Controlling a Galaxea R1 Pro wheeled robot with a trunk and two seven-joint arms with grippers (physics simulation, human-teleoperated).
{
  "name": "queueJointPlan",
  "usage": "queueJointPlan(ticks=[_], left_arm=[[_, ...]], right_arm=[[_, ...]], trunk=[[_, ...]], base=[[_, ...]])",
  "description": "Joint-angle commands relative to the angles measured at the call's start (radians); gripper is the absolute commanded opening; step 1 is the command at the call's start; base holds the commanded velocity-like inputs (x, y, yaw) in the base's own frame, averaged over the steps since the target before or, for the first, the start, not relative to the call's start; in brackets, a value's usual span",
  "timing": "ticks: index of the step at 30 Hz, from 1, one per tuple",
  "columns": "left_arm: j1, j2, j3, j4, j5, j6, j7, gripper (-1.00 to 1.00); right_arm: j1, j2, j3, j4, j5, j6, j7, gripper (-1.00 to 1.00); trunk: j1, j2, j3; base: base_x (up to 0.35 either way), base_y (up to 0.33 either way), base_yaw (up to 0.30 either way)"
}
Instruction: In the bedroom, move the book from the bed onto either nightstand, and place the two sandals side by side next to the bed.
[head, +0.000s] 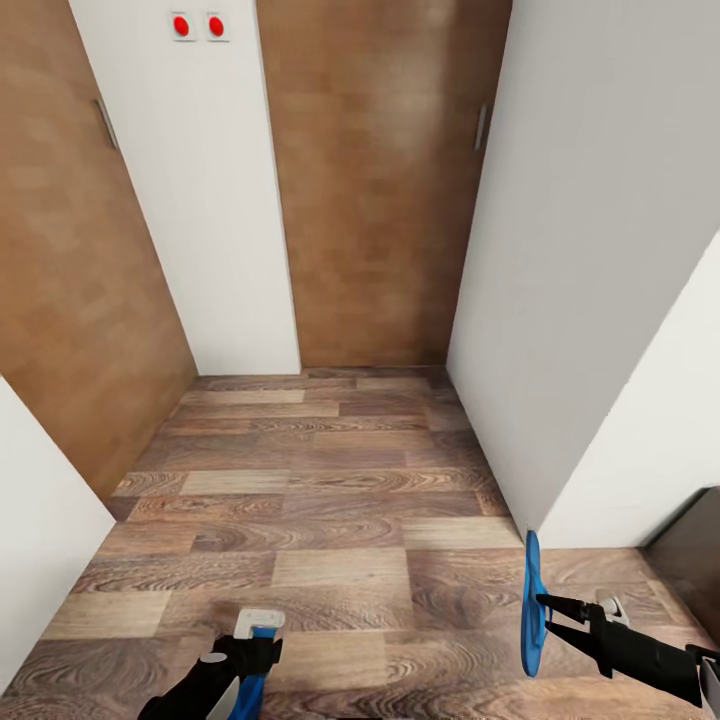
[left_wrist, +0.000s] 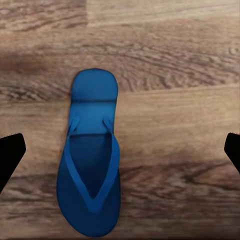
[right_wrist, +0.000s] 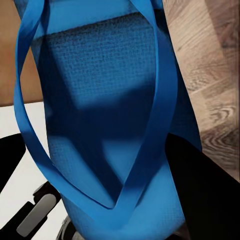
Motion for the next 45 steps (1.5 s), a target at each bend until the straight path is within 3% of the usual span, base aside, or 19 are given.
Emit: queueJointPlan(ticks=[1, 18, 25, 45], left_arm=[[0.0, 0.001, -0.008, -0.002, 0.01, 0.004, 0.005, 1.0], [0.003, 0.01, -0.002, -0.001, 0.01, -0.065, 0.008, 1.0], [0.006, 0.02, 0.009, -0.001, 0.014, -0.161, 0.009, 1.0], [0.006, 0.021, 0.009, -0.001, 0.014, -0.169, 0.007, 1.0]], right_arm=[[-0.001, 0.0, -0.002, 0.0, -0.003, 0.007, 0.001, -1.0], [0.0, 0.0, -0.003, 0.0, -0.002, 0.007, 0.0, -1.0], [-0.001, 0.0, -0.003, 0.0, -0.002, 0.006, -0.001, -1.0], [-0.001, 0.0, -0.003, 0.0, -0.001, 0.006, -0.001, -1.0]], trunk=[[0.0, -0.001, -0.005], [0.008, -0.005, -0.071], [0.011, -0.006, -0.098], [0.02, -0.011, -0.175]], base=[[0.0, 0.0, 0.0], [0.0, 0.0, 0.0], [0.0, 0.0, 0.0], [0.0, 0.0, 0.0]])
